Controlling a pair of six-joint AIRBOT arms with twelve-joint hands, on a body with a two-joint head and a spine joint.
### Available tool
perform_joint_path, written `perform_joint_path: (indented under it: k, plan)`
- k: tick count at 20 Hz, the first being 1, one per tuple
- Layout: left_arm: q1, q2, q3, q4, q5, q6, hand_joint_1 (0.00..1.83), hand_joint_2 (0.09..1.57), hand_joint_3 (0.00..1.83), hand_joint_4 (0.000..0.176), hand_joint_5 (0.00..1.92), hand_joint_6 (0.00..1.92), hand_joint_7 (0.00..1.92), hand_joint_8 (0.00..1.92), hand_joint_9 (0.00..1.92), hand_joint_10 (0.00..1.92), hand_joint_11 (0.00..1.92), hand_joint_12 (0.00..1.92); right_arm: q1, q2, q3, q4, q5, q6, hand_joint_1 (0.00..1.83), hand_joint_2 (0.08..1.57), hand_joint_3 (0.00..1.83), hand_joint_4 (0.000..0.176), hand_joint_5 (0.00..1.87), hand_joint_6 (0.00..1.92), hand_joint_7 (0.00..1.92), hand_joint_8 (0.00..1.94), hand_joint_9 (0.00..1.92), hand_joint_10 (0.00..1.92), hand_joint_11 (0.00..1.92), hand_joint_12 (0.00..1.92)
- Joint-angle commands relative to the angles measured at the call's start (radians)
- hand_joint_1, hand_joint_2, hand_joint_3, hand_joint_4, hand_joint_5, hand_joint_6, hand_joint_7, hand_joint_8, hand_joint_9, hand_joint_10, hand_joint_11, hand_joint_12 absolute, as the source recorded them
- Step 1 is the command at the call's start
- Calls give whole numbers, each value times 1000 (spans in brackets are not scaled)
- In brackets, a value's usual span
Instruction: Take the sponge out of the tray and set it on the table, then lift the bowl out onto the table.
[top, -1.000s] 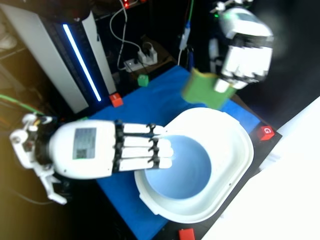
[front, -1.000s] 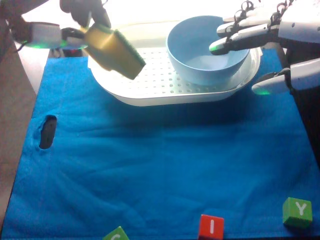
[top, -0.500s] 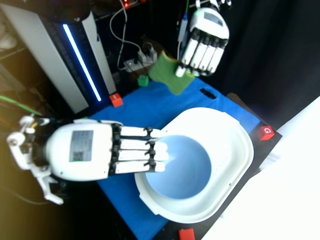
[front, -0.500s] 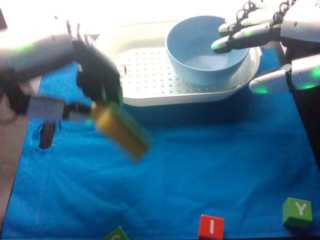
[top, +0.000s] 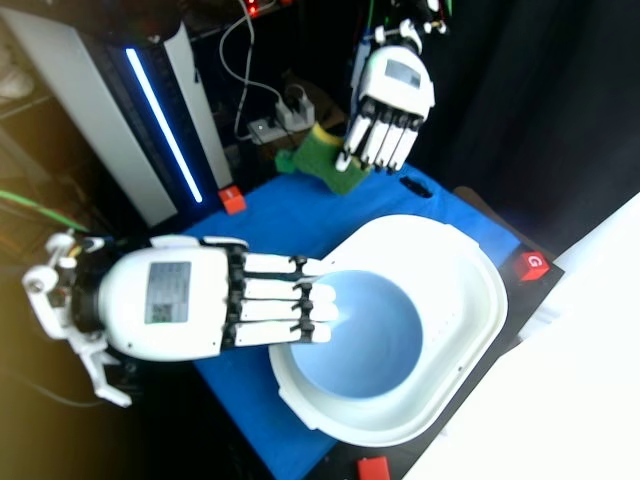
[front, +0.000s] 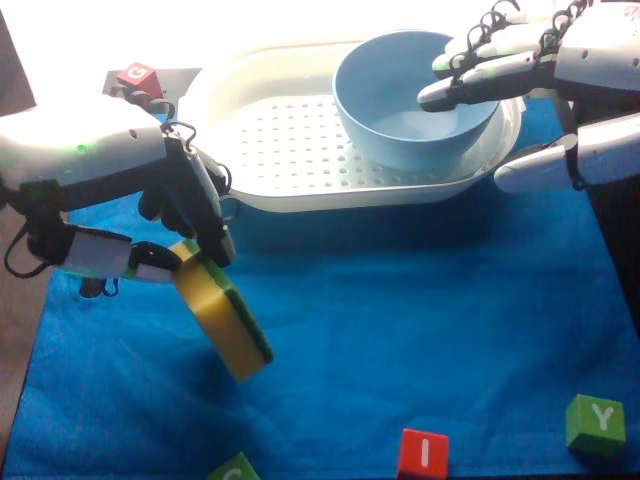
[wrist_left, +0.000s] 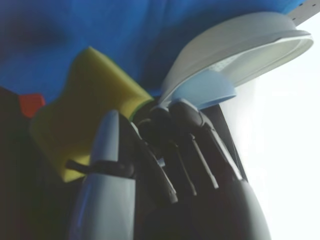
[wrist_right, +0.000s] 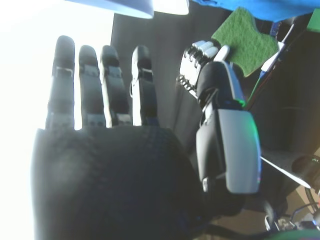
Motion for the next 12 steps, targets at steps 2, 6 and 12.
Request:
perform_joint_path:
  k: [2,6,12]
  plan:
    - [-10,-3,7,-35,-73,-1,1210,1039,0,0,1226,503,801,736,625,1177,498,1492,11,1,0,64,72,3,434,1227,2,110,315,0,201,0,118,0,0,492]
    - [-10,-3,16,-48,-75,0,811,920,0,87,561,1,603,5,508,73,14,1036,7,5,-2,67,72,3,454,1212,0,97,358,1,248,1,191,5,0,658]
    - [-10,-3,33,-118,-85,34,725,923,5,89,538,4,504,1,428,2,0,718,6,8,-5,70,72,3,516,1190,0,108,356,3,239,0,184,0,0,694]
